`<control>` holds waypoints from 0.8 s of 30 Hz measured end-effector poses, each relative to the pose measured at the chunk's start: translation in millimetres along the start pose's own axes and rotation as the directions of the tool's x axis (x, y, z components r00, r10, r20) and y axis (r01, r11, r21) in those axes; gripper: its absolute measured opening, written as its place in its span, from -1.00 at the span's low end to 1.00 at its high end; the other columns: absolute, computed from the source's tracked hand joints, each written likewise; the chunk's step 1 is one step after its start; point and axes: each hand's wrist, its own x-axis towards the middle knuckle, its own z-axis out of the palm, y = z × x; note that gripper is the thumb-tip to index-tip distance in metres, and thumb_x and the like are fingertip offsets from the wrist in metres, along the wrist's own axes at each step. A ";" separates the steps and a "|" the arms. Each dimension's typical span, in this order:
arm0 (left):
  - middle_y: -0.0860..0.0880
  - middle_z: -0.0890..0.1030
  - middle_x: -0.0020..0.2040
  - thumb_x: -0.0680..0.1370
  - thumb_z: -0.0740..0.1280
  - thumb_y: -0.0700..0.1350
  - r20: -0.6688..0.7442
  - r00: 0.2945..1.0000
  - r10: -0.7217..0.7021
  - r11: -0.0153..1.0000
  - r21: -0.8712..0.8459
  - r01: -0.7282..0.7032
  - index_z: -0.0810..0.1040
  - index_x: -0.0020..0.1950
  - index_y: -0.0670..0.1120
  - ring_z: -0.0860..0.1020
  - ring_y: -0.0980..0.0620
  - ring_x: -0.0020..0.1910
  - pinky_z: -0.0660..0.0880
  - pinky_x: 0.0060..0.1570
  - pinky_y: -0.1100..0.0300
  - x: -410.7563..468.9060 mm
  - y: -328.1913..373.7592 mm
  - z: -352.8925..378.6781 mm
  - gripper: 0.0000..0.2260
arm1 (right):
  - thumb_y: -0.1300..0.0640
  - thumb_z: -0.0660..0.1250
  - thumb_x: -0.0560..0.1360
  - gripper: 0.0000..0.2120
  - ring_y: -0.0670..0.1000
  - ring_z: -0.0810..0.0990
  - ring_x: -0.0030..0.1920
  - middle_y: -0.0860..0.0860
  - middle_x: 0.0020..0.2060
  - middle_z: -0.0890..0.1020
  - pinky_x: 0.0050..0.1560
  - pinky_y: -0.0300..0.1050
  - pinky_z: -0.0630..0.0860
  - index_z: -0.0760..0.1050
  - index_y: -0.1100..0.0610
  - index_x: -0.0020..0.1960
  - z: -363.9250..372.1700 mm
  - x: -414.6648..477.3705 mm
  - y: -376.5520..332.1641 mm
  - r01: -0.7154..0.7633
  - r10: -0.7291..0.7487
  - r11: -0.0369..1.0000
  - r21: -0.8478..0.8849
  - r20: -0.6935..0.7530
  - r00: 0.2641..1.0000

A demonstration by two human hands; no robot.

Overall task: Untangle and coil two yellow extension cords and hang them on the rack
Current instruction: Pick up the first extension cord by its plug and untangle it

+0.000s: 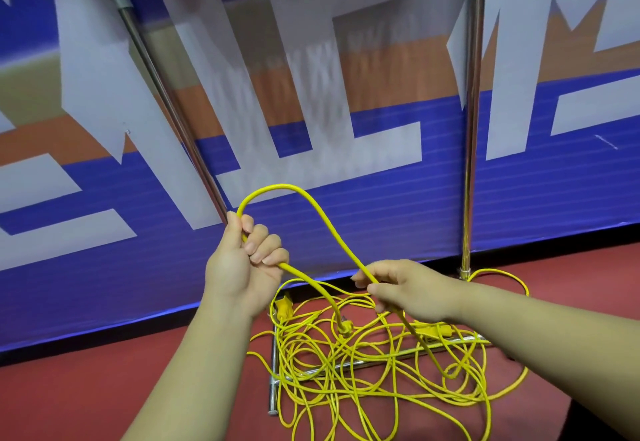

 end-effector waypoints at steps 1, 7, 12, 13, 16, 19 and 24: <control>0.09 0.19 -0.47 0.67 0.11 0.14 -0.004 1.000 0.002 1.000 -0.010 -0.002 0.42 -0.26 0.00 0.14 0.16 -0.52 0.15 -0.48 0.31 -0.3 -0.4 1.0 -0.63 | 0.15 0.20 0.67 -0.73 -0.18 0.62 -0.22 -0.09 -0.09 0.59 -0.35 -0.35 0.42 0.48 0.01 0.35 2.9 0.7 -1.1 -0.001 0.001 1.000 -0.024 0.012 1.000; 0.09 0.21 -0.48 0.68 0.10 0.13 -0.018 1.000 0.006 0.998 -0.067 -0.007 0.44 -0.25 -0.02 0.16 0.16 -0.52 0.18 -0.48 0.31 0.0 -1.5 6.1 -0.62 | 0.20 0.28 0.64 -0.61 -0.13 0.61 -0.17 -0.06 0.24 0.58 -0.12 -0.29 0.54 0.39 -0.01 0.44 17.1 0.9 -1.7 0.035 -0.033 0.999 -0.005 0.152 0.988; 0.09 0.23 -0.47 0.67 0.13 0.12 -0.037 0.999 0.003 0.998 -0.067 -0.005 0.43 -0.24 -0.02 0.18 0.15 -0.50 0.23 -0.46 0.31 1.3 -4.1 7.4 -0.64 | 0.25 0.36 0.57 -0.70 -0.10 0.61 -0.25 0.13 -0.03 0.69 -0.13 -0.19 0.55 0.51 0.07 0.29 19.8 2.4 3.3 0.035 -0.035 0.999 -0.001 0.088 0.996; 0.08 0.24 -0.45 0.65 0.16 0.12 -0.049 0.999 0.006 0.998 -0.055 -0.008 0.43 -0.23 -0.02 0.20 0.14 -0.48 0.24 -0.43 0.31 1.3 -3.6 8.1 -0.67 | 0.24 0.37 0.57 -0.72 -0.09 0.62 -0.26 0.15 -0.05 0.69 -0.13 -0.14 0.55 0.53 0.07 0.26 17.2 2.3 2.6 0.036 -0.037 0.999 0.004 0.065 0.997; 0.05 0.36 -0.34 0.56 0.29 0.02 -0.082 0.996 0.023 0.998 0.063 -0.018 0.46 -0.16 -0.02 0.35 0.12 -0.37 0.33 -0.22 0.26 -0.4 -5.9 9.9 -0.84 | 0.22 0.37 0.57 -0.80 -0.03 0.59 -0.30 0.14 -0.04 0.71 -0.14 0.01 0.53 0.56 0.06 0.18 5.1 3.2 -0.5 0.029 -0.030 0.997 0.066 0.014 0.999; 0.00 0.56 -0.20 0.49 0.34 -0.12 -0.018 0.999 -0.039 0.969 0.245 0.042 0.53 -0.09 -0.03 0.53 0.06 -0.17 0.46 -0.03 0.12 -7.2 -22.4 11.3 -0.98 | 0.20 0.37 0.56 -0.87 0.04 0.52 -0.35 0.19 -0.04 0.70 -0.19 0.11 0.50 0.57 0.07 0.10 -3.5 3.6 -8.8 0.051 -0.049 0.990 0.132 -0.013 0.999; -0.03 0.66 -0.05 0.58 0.33 -0.14 0.027 0.997 -0.069 0.793 0.608 0.038 0.65 -0.05 -0.04 0.62 0.01 -0.02 0.50 -0.06 0.10 -14.9 -56.7 21.4 -0.90 | 0.09 0.42 0.50 -0.93 0.13 0.47 -0.38 0.28 -0.30 0.61 -0.28 0.07 0.42 0.62 0.04 -0.02 -6.3 4.2 -16.4 0.068 -0.064 0.991 0.114 -0.039 0.997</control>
